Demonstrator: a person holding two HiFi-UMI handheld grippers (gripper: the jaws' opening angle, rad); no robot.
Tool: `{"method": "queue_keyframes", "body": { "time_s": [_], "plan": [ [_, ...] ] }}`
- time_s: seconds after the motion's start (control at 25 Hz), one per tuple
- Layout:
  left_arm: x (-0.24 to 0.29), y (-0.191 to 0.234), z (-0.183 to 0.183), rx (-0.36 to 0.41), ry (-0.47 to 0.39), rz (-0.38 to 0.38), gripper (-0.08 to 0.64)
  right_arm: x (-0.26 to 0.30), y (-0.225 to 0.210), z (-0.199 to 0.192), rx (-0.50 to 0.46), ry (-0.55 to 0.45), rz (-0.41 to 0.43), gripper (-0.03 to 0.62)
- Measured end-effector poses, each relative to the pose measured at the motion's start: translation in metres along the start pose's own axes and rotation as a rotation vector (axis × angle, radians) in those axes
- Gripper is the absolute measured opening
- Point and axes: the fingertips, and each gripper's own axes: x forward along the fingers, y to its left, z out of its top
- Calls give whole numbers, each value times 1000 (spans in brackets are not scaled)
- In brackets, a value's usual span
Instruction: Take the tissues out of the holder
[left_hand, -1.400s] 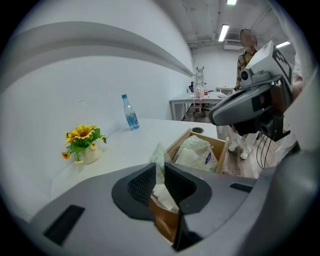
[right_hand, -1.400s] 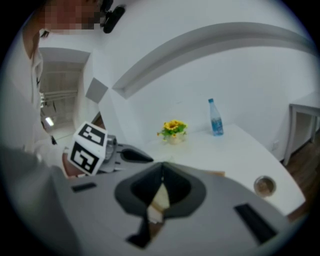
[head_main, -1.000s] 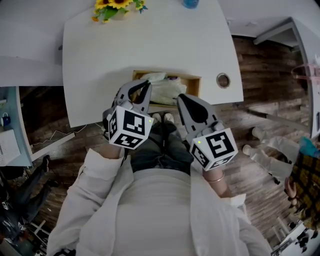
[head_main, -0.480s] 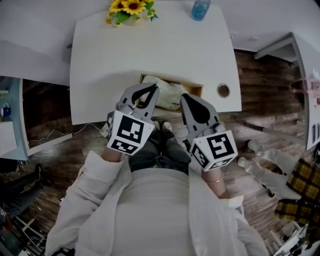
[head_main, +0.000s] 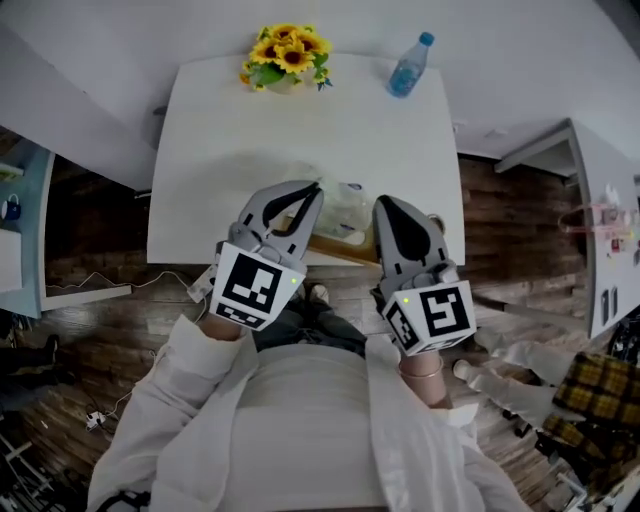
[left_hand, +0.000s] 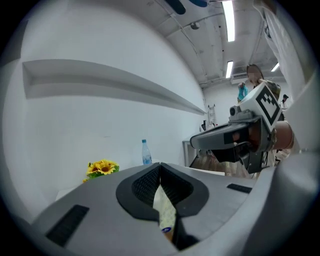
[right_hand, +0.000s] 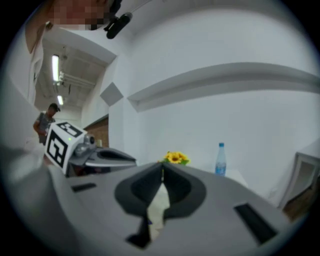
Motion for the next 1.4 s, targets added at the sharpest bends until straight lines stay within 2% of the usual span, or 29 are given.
{"method": "queue_keyframes", "body": {
  "time_s": [0.36,0.6,0.76,0.96,1.4],
  "plan": [
    [-7,36,50,-133,-164,75,25,7,-1,44,-53,-99,-12,11],
    [-6,42,62,-174,-220,71,25,11,-3,55,-62,-126,-25,11],
    [-7,42,63,-172,-229,68,25,12,-4,53,-63,-128,-30,11],
    [-7,41,64,-122,-214,81,25,15,-9,49,-58,-129,-47,11],
    [0,41,55,-144,-180,58,25,23,-8,44,-76,-101,-53,9]
  ]
}}
